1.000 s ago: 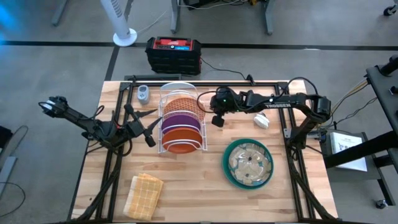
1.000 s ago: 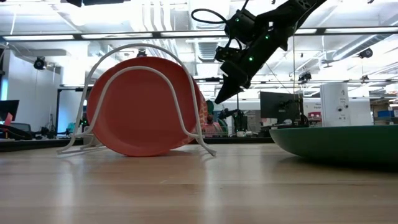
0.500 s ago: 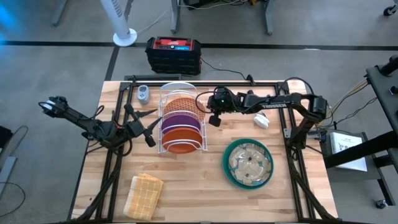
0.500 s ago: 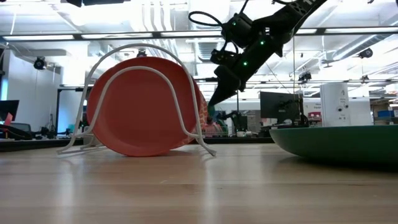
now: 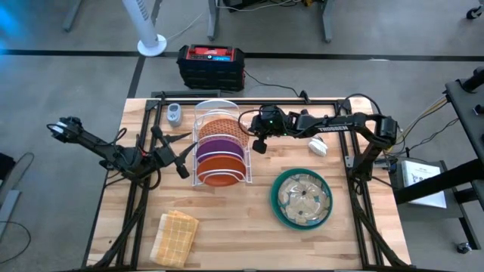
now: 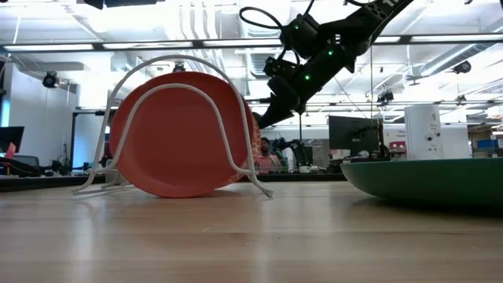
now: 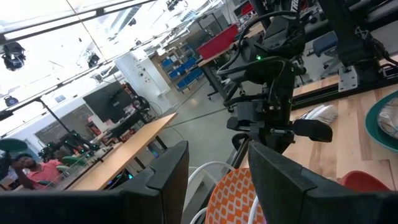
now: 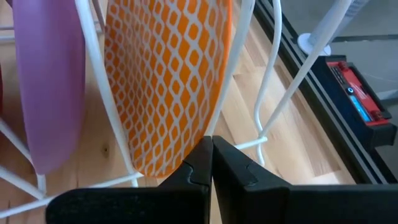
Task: Sort dishes
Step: Put the orange/white plate into the dish rack
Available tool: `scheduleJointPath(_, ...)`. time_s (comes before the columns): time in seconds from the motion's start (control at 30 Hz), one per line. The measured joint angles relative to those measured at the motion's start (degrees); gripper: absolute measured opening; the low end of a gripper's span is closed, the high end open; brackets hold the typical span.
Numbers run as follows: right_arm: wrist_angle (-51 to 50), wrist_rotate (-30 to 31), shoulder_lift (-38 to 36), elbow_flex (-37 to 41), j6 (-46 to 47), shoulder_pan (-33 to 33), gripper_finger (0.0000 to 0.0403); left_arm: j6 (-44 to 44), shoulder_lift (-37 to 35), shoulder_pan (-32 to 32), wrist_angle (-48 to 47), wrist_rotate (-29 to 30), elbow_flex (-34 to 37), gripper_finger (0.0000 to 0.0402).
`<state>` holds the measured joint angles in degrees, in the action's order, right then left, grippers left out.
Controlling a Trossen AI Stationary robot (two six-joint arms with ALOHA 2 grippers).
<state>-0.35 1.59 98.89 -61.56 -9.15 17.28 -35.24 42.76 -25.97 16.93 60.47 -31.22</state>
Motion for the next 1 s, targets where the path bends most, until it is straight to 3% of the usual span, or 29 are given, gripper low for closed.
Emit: scheduleJointPath(1.0,3.24,-2.13,0.05,-1.23,-2.03,-0.07,0.0000,0.00,0.00,1.09,-0.24,0.00,0.00,0.0155)
